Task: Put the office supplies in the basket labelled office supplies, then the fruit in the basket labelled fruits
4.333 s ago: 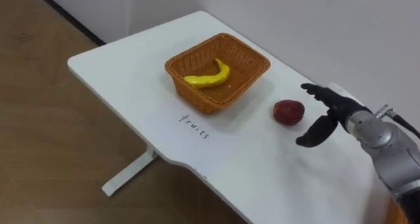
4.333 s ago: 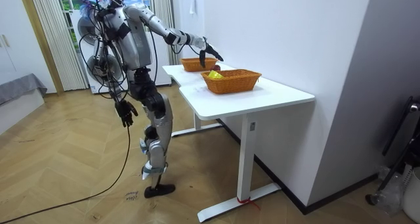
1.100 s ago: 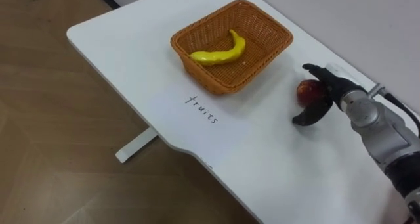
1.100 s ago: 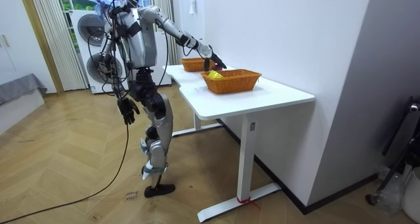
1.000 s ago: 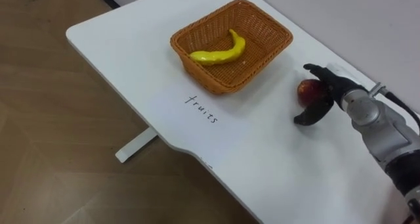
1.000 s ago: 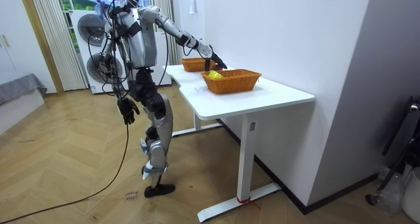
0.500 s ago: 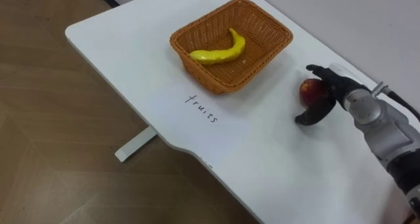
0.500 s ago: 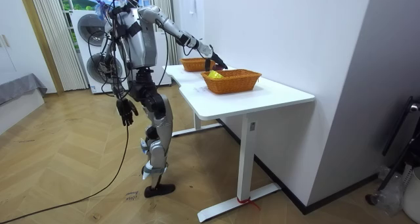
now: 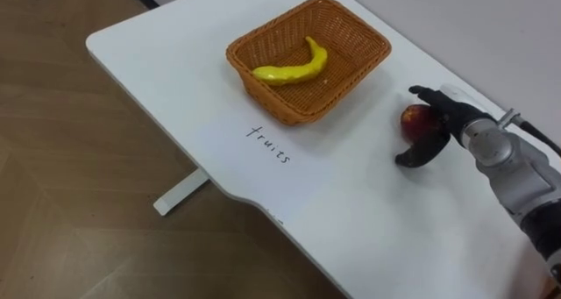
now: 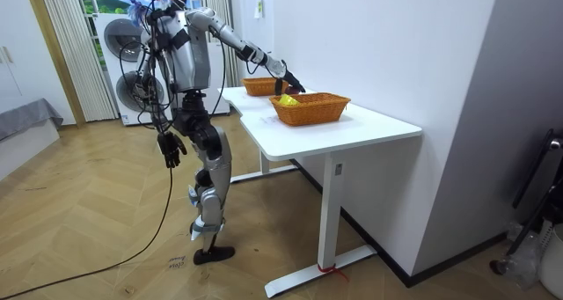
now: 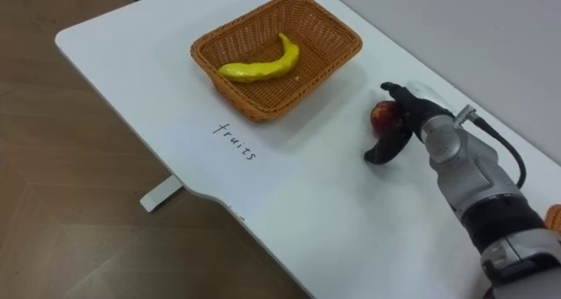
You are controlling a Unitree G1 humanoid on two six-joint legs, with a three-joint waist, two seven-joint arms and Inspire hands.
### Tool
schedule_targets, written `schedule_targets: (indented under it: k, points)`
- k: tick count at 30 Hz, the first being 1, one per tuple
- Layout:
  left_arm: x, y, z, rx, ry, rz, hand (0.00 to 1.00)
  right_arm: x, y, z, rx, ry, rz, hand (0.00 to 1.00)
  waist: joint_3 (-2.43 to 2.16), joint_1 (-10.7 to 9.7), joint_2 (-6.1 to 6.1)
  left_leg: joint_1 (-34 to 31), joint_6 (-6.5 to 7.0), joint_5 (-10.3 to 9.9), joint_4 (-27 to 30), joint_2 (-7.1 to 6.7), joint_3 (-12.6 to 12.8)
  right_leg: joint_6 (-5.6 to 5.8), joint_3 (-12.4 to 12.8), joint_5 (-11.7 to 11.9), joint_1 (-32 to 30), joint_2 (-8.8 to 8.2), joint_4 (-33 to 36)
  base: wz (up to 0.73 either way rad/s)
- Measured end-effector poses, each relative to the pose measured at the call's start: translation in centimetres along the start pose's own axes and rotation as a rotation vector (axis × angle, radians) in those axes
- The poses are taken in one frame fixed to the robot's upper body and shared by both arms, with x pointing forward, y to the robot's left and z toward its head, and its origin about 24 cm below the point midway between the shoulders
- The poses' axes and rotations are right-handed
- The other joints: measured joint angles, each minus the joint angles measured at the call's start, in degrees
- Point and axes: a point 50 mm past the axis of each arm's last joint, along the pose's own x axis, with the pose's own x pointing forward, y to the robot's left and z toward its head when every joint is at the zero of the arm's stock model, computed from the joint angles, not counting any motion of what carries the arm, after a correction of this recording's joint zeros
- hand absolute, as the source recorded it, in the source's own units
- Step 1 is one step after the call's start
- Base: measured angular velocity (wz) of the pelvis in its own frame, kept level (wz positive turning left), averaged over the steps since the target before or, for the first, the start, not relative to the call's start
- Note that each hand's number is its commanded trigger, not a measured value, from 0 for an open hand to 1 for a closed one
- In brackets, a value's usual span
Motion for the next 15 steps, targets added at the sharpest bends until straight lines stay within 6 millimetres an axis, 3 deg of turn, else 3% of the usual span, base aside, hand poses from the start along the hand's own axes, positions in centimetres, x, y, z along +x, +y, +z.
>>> schedule_targets:
  k: [7,8,9,10,15]
  points:
    - [0.03,0.06,0.18,-0.005,-0.005,-0.003,0.00,-0.11,-0.31,-0.42,-0.035,0.014,0.016,0.00,0.18,1.19,0.02,-0.09,-0.04,-0.02,0.00,0.09,0.29,-0.14,0.18,0.08,-0.24,0.06,0.09,-0.03]
    - [0.02,0.08,0.18,-0.006,-0.005,-0.003,0.00,-0.11,-0.32,-0.41,-0.040,0.014,0.017,0.44,0.18,1.22,0.00,-0.09,-0.04,-0.02,0.01,0.08,0.29,-0.14,0.18,0.09,-0.25,0.06,0.09,0.00]
    - [0.02,0.11,0.19,-0.007,-0.005,-0.002,0.00,-0.11,-0.35,-0.39,-0.050,0.014,0.017,0.56,0.19,1.33,0.00,-0.09,-0.04,-0.02,0.01,0.08,0.28,-0.14,0.18,0.09,-0.25,0.06,0.09,0.00]
    - [0.03,0.10,0.23,-0.006,-0.006,-0.002,0.00,-0.11,-0.37,-0.40,-0.055,0.015,0.016,0.97,0.19,1.48,-0.01,-0.09,-0.04,-0.02,0.01,0.08,0.28,-0.14,0.18,0.09,-0.26,0.06,0.09,0.00]
    - [0.04,0.10,0.32,-0.006,-0.010,-0.001,0.00,-0.15,-0.52,-0.59,-0.081,0.025,0.018,1.00,0.21,2.04,-0.06,-0.08,-0.04,-0.01,0.00,0.08,0.27,-0.14,0.18,0.09,-0.26,0.07,0.09,0.00]
